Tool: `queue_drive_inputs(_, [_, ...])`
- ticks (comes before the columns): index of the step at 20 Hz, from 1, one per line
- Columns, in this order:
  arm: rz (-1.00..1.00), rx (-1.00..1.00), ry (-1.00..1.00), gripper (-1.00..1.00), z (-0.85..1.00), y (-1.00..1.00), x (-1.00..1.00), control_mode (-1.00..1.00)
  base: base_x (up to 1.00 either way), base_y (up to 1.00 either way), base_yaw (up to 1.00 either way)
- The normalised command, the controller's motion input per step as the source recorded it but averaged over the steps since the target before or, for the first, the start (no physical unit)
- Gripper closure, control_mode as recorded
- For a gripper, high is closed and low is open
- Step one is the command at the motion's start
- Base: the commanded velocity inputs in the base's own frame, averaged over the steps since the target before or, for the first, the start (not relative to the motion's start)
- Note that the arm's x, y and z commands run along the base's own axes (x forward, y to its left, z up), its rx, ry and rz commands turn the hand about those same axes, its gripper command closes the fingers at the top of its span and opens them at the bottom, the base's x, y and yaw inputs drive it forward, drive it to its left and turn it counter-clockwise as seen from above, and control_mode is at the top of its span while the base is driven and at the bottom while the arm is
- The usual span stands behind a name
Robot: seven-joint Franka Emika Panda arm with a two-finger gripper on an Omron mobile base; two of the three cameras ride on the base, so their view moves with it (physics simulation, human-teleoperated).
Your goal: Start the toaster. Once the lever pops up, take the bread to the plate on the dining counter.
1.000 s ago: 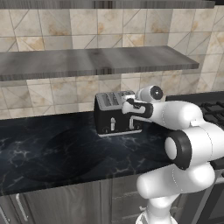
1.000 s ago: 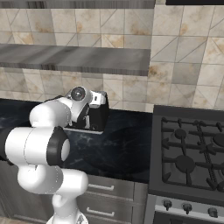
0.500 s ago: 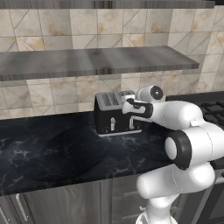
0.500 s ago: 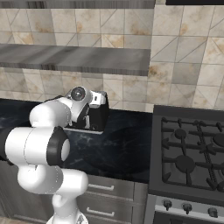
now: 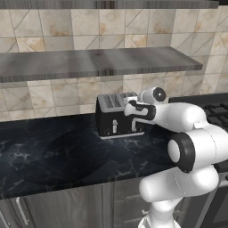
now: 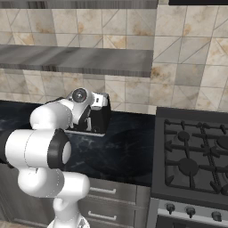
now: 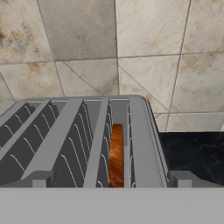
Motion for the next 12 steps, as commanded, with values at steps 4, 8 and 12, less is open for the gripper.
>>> queue_drive_inputs(4, [0.0, 0.0, 0.0, -1.0, 0.0, 0.0, 0.0, -1.0, 0.0, 0.0, 0.0])
queue_drive_inputs(8, [0.0, 0.0, 0.0, -1.0, 0.0, 0.0, 0.0, -1.0, 0.0, 0.0, 0.0])
queue_drive_inputs(12, [0.0, 0.0, 0.0, -1.0, 0.0, 0.0, 0.0, -1.0, 0.0, 0.0, 0.0])
